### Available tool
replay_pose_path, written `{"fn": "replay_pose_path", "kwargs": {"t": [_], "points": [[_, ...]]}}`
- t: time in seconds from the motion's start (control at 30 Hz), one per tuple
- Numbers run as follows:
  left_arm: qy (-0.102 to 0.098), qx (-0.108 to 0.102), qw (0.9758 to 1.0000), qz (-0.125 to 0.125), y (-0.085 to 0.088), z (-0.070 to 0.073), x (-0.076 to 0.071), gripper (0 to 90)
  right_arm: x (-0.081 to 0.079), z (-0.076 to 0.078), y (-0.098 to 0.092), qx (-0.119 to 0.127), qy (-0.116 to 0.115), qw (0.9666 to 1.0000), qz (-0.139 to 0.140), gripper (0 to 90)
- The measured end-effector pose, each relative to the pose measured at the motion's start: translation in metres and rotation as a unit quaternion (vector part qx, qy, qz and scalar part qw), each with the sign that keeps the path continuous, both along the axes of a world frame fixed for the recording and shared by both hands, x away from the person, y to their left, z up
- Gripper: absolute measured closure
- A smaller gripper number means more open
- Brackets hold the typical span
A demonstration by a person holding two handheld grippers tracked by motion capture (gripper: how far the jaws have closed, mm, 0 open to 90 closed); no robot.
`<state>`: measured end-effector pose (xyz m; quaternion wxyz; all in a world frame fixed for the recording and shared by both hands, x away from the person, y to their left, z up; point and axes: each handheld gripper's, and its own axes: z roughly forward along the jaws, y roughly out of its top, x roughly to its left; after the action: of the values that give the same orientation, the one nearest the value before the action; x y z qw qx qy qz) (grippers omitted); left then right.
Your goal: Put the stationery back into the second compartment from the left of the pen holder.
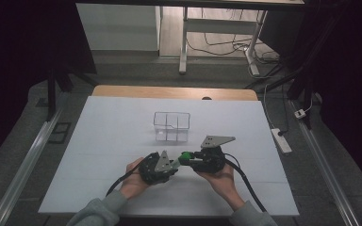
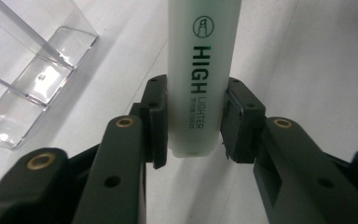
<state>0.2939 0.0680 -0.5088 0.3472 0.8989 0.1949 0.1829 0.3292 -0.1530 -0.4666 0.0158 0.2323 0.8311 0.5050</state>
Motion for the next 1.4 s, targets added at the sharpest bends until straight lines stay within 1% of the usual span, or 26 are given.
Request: {"fn": "replay_pose_path", "kwargs": {"t": [0.07, 0.1, 0.2, 0.23, 0.37, 0.43, 0.57, 0.67, 0.77, 0.8, 0.87, 0.93, 1.0, 1.03, 1.13, 1.17, 1.23, 1.4], "points": [[0.007, -0.013, 0.9998, 0.009, 0.003, 0.001, 0.002, 59.3, -0.001, 0.001, 0.000, -0.004, -0.009, 1.0000, -0.001, 70.5], [0.009, -0.018, 0.9997, 0.012, 0.005, 0.001, 0.003, 56.6, -0.002, 0.003, 0.000, -0.009, -0.019, 0.9998, -0.007, 70.6], [0.017, -0.021, 0.9995, 0.018, 0.009, 0.003, 0.005, 49.3, -0.002, 0.004, -0.003, -0.002, -0.025, 0.9996, -0.014, 70.9], [0.019, -0.025, 0.9993, 0.021, 0.010, 0.003, 0.006, 47.3, -0.001, 0.005, -0.005, -0.004, -0.029, 0.9994, -0.017, 70.9], [0.031, -0.030, 0.9987, 0.027, 0.019, 0.005, 0.007, 41.8, -0.001, 0.006, -0.009, 0.000, -0.036, 0.9990, -0.025, 71.0], [0.037, -0.041, 0.9979, 0.033, 0.023, 0.006, 0.007, 40.3, 0.000, 0.008, -0.011, 0.001, -0.041, 0.9987, -0.031, 71.0], [0.045, -0.051, 0.9967, 0.044, 0.037, 0.009, 0.005, 39.2, 0.001, 0.011, -0.017, 0.007, -0.047, 0.9981, -0.040, 71.0], [0.050, -0.053, 0.9958, 0.056, 0.049, 0.009, 0.002, 38.2, 0.001, 0.015, -0.020, 0.011, -0.054, 0.9975, -0.046, 71.1], [0.053, -0.051, 0.9950, 0.068, 0.066, 0.010, -0.004, 37.8, 0.002, 0.018, -0.021, 0.014, -0.058, 0.9971, -0.047, 71.2], [0.054, -0.051, 0.9947, 0.071, 0.071, 0.010, -0.006, 37.8, 0.002, 0.019, -0.021, 0.010, -0.062, 0.9968, -0.048, 71.2], [0.058, -0.054, 0.9932, 0.085, 0.086, 0.010, -0.009, 37.7, 0.003, 0.021, -0.021, 0.013, -0.069, 0.9962, -0.052, 71.3], [0.060, -0.058, 0.9917, 0.098, 0.098, 0.011, -0.012, 37.0, 0.004, 0.024, -0.021, 0.017, -0.075, 0.9954, -0.058, 71.3], [0.063, -0.065, 0.9895, 0.113, 0.112, 0.010, -0.016, 37.0, 0.006, 0.026, -0.022, 0.021, -0.080, 0.9945, -0.064, 71.4], [0.064, -0.065, 0.9887, 0.119, 0.117, 0.009, -0.017, 37.0, 0.007, 0.027, -0.022, 0.023, -0.081, 0.9942, -0.067, 71.5], [0.065, -0.057, 0.9874, 0.133, 0.129, 0.005, -0.020, 36.5, 0.009, 0.029, -0.025, 0.027, -0.083, 0.9932, -0.076, 71.6], [0.068, -0.055, 0.9866, 0.137, 0.134, 0.003, -0.021, 36.2, 0.011, 0.030, -0.026, 0.027, -0.083, 0.9930, -0.080, 71.6], [0.070, -0.053, 0.9859, 0.143, 0.139, 0.001, -0.022, 35.8, 0.013, 0.032, -0.027, 0.031, -0.085, 0.9922, -0.086, 71.8], [0.075, -0.053, 0.9839, 0.153, 0.150, -0.002, -0.024, 35.0, 0.016, 0.039, -0.025, 0.034, -0.098, 0.9908, -0.086, 72.2]]}}
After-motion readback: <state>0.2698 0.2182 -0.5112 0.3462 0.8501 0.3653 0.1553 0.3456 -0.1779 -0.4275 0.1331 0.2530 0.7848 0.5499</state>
